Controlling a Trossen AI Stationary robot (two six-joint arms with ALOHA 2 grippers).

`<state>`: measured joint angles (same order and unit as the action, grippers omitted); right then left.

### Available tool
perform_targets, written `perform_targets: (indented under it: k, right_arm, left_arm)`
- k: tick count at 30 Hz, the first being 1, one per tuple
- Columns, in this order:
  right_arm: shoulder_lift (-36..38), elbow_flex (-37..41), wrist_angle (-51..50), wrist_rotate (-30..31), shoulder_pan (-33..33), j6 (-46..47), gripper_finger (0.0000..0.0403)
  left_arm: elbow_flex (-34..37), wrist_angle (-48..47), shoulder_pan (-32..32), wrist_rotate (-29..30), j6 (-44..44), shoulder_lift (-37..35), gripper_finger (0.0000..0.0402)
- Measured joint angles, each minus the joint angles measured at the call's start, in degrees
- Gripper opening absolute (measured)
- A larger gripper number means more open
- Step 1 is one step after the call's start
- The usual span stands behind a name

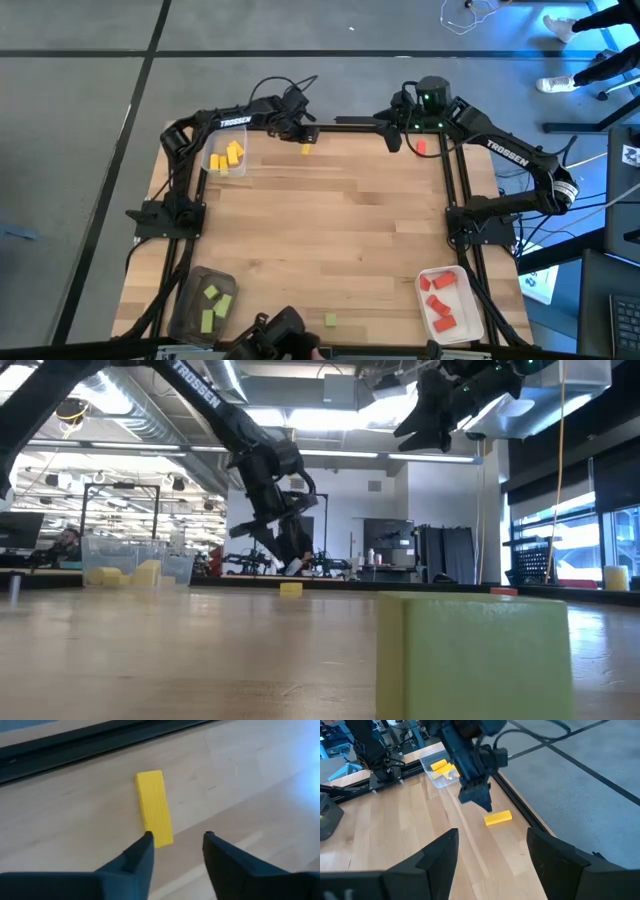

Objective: Sort & place blocks by color
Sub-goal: Put the yellow block into the transparent bin

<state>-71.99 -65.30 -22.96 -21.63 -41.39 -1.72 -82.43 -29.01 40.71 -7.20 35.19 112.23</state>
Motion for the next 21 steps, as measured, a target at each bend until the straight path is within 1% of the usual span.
perform_targets:
  k: [4,7,10,13,17,21]
  right_arm:
    - [0.0,0.0,0.0,0.0,0.0,0.0,0.0236]
    - [0.0,0.0,0.0,0.0,0.0,-0.1,0.0236]
    - [0.0,0.0,0.0,0.0,0.0,0.0,0.0236]
    - [0.0,0.0,0.0,0.0,0.0,-0.1,0.0236]
    - [0.0,0.0,0.0,0.0,0.0,-0.1,0.0236]
    - [0.0,0.0,0.0,0.0,0.0,0.0,0.0236]
  left_arm:
    - [0.0,2.9,0.0,-2.4,-2.6,2.8,0.0200]
    - [0.1,4.3,0.0,-2.6,-5.1,4.4,0.0216]
    - [0.1,4.3,0.0,-0.5,-5.7,5.9,0.0219]
    - [0.1,4.3,0.0,0.2,-5.4,7.3,0.0220]
    - [0.0,4.8,0.3,-1.6,-6.1,8.1,0.0220]
    - [0.0,5.0,0.4,-1.4,-8.9,8.1,0.0220]
